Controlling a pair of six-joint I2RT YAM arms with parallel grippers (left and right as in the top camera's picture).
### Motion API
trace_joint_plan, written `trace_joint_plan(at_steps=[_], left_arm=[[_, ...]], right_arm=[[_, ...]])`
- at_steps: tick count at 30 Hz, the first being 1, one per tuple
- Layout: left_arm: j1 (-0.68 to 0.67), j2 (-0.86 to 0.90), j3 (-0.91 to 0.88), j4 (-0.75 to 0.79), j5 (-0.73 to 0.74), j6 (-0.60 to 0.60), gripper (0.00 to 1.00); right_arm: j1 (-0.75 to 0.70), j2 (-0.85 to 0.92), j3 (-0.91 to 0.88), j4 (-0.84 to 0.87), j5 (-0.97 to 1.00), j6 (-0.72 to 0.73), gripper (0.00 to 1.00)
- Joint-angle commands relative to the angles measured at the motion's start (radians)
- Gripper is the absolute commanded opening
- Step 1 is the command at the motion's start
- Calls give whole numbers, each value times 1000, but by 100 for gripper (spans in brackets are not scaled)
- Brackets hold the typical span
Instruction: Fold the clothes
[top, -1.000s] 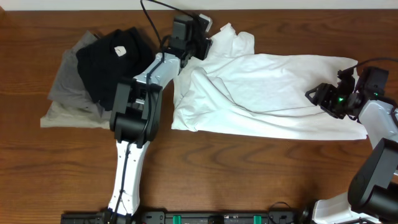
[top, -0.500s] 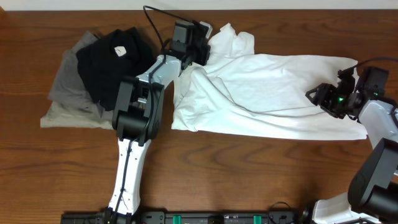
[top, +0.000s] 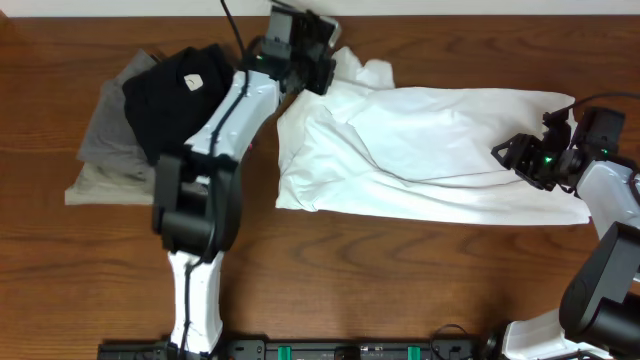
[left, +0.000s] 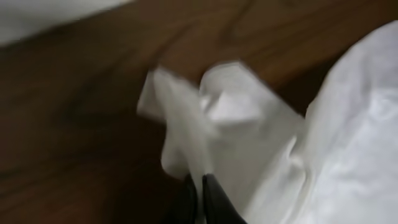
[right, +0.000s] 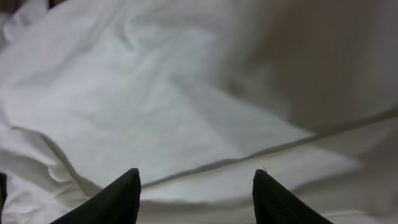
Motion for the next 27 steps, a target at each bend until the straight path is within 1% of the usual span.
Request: trace_joint_plan(at_steps=[1,7,13,14,15,16,17,19,21,25,27], left_arm=[[-14,-5,5,-61,-39,47,6],[-34,-5,4,-188,-52,47,6],[-40,-5,5,-315,-143,47,7],[-39,-5,4,-327,-164,46,8],[-39,-5,4,-334,-187,47,17],[-39,-5,4,-333,-206,47,31],[-39,-5,4,-324,-226,47,41],[-39,-5,4,-266,-273,50,55],[-39,-3,4,-208,-279,55,59],[-39,16,4,-111,-269,61,60],[-39,42,4,-66,-218,78,60]], right_arm=[[8,-23,19,9,0,-15,56],[8,-23,19,61,4,-14,57],[8,-23,19,89,5,-14,59],[8,-23,19,89,10,-14,60],[8,-23,19,89,23,-14,60],[8,-23,19,89,31,-14,60],[8,-23,19,88,35,-15,61],[8,-23,19,89,38,-14,61],[8,-23,19,90,38,-14,61],[8,-23,19,89,38,-14,61],[8,-23,19,89,38,-14,61]])
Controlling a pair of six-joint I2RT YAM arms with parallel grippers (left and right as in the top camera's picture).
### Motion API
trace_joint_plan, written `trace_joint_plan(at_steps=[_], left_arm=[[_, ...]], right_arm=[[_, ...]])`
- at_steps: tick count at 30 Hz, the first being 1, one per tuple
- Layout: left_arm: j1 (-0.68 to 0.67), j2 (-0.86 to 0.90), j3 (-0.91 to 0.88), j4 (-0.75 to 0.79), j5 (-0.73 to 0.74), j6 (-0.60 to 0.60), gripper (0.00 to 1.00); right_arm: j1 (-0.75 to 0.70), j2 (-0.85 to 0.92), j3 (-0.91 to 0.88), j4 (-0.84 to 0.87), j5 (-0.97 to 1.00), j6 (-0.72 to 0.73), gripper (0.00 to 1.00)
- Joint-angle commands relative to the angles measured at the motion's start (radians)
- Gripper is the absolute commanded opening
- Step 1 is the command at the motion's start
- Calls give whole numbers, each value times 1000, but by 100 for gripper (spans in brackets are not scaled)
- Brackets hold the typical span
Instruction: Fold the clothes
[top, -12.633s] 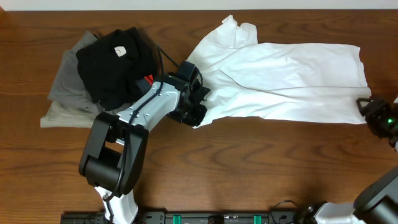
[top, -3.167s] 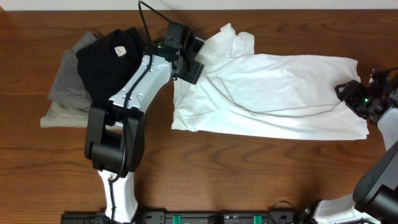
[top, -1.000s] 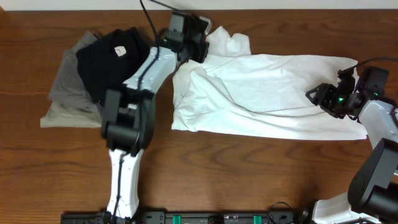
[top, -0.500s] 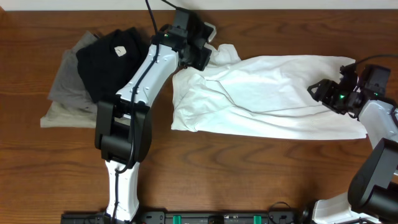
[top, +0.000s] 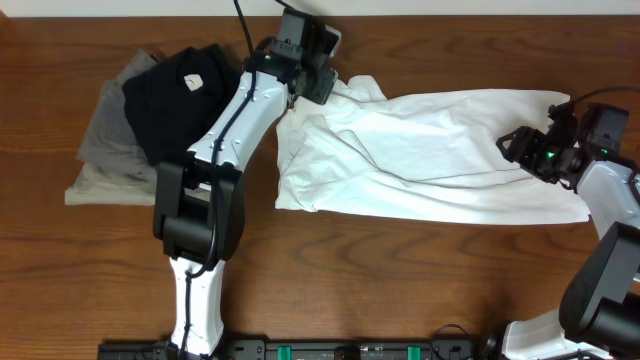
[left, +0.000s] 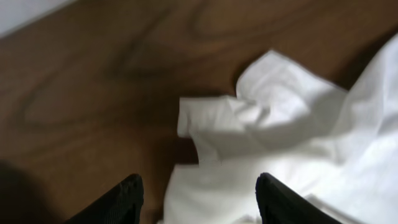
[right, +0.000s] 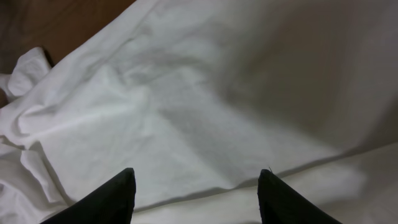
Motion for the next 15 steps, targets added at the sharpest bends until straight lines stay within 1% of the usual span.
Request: trace_joint_plan(at_steps=[1,3,7,11,13,15], left_arm=[[1,65,3,60,59,42,60],[1,105,3,112,88,58,60],[1,178,3,208,90,58,60],[1,211,3,244,90,58,58],[1,216,3,245,90,61,56],[1,216,3,245,89,61,50]], right_arm=[[8,-23,19,-1,5,-14,61],[8,-23,19,-1,5,-14,61],[8,-23,19,-5,4,-14,60],[8,-23,19,-21,4,-14,59],[9,-23,18,-25,4,-14,59],[9,-23,18,-29,4,-14,59]])
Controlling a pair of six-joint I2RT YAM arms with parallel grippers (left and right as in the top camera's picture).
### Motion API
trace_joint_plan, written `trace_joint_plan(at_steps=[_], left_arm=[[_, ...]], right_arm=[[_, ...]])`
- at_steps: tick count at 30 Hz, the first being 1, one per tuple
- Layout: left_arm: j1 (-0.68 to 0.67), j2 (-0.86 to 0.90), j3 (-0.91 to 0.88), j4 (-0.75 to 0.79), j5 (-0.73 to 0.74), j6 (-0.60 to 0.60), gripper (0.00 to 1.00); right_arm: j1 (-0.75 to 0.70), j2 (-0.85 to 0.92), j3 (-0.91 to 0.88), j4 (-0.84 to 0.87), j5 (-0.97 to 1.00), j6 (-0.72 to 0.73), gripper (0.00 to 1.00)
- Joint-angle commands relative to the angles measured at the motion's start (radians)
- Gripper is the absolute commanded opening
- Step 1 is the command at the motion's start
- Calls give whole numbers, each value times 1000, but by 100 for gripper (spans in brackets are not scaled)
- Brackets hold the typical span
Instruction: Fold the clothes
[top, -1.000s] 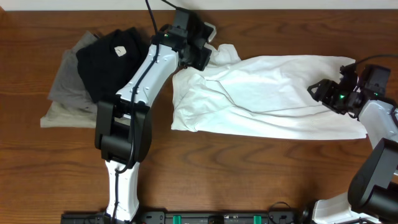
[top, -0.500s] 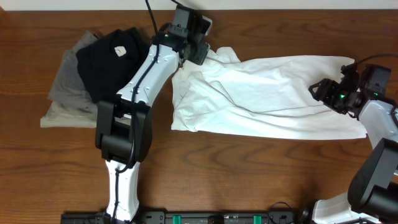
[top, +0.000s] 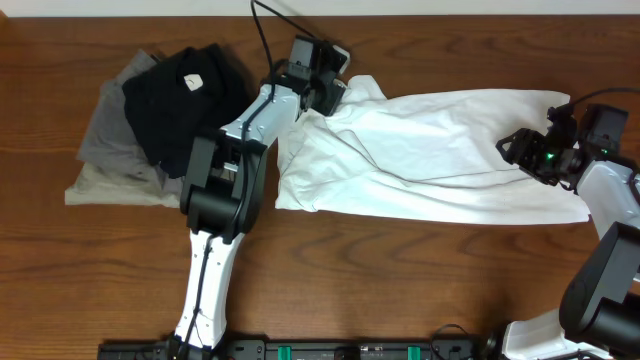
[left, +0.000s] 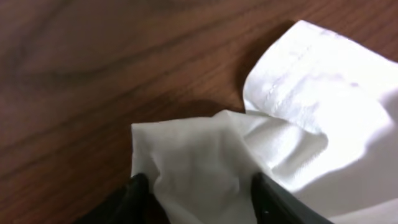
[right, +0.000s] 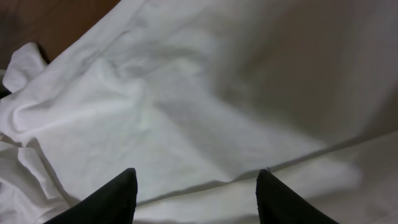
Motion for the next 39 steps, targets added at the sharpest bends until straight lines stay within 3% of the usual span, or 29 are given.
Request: trace_joint_plan(at_steps=[1,6,9,11,17,19,22,24,33,39], left_arm=[[2,-11,7,13,13,11,45],[2,-11,7,54,13,14,21],[2,-11,8,87,13,14,13],[2,-16,10,101,13,14,12],[2,-34,34,100,13,14,14],[2,-34,38,99,13,13,31],[2,-31,37,87,13,13,48],[2,-28,37,82,13,14,51],[5,21,37,142,-2,13,52],[4,57,37,147,-2,-18,42]], right_arm=[[9,-23,18,-7,-1,-14,59],[9,-23,18,-9,-2,-14,58],[9,-23,18,-14,-2,-14,58],[9,-23,18,-16,-2,-14,58],[8,-23,18,-18,-2,-14,58],[8,-23,18,-18,-2,-14,58],[9,-23,18,-18,-2,-14,58],[8,-23,18,-18,-1,-14,57],[9,-23,18,-19,-2,-14,57],[9,-23,18,-27,-2,-14,56]])
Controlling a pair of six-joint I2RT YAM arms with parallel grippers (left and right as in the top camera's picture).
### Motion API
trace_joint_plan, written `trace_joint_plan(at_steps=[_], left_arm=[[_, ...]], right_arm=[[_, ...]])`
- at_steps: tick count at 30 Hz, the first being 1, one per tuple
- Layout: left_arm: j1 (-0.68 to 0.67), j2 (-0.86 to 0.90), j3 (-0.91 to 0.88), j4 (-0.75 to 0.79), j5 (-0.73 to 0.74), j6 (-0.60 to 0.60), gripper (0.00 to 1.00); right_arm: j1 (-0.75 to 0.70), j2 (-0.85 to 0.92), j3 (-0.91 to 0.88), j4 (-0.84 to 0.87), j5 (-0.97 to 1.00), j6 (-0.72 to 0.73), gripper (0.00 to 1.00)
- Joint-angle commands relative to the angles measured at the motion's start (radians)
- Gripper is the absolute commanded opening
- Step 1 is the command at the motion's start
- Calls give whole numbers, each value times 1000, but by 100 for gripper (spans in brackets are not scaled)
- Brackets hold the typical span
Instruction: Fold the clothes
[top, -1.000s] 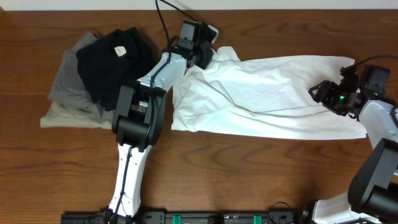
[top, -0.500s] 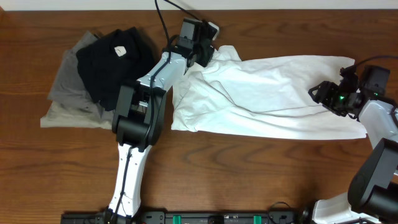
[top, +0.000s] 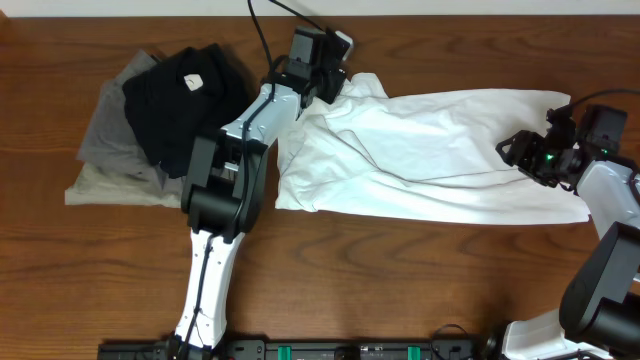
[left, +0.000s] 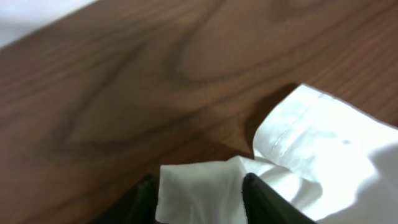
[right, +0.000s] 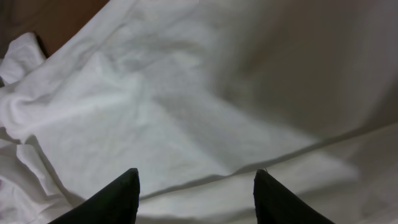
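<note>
A white shirt (top: 430, 150) lies spread lengthwise across the table's right half. My left gripper (top: 322, 80) is at its upper left corner, open. A small white flap of the shirt (left: 199, 190) lies between its dark fingers (left: 256, 193), and a hemmed sleeve edge (left: 311, 124) lies just beyond. My right gripper (top: 522, 152) is over the shirt's right end, open. Its two fingertips (right: 127, 186) stand wide apart above smooth white cloth (right: 205, 112), and nothing is gripped.
A pile of folded clothes, black on grey (top: 160, 110), lies at the table's left. Bare wood table (top: 400, 280) runs along the front. The table's far edge is just behind the left gripper.
My left gripper has shifted slightly toward the table's far edge, with the white flap still between its open fingers. The right gripper and the shirt are where they were.
First my left gripper was shut on the bunched upper left corner of the shirt. Then it stood open, and the sleeve lay flatter. After that its fingers were around a small flap at that corner, as now. The right gripper stayed open over the right end.
</note>
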Motion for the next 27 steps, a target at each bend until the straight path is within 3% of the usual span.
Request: trace_joint_plan(at_steps=[1,6,12,27], left_arm=[[4,46,24,-6,-1,-16,40],[4,46,24,7,-1,-16,30],[4,29,24,7,18,-16,6],[5,-227,24,-3,18,-7,6]], right_arm=[[9,-23,18,-9,-4,-14,56],[9,-23,18,-13,-5,-14,56],[8,-23,18,-16,-5,-14,55],[6,-23,18,62,-3,-14,50]])
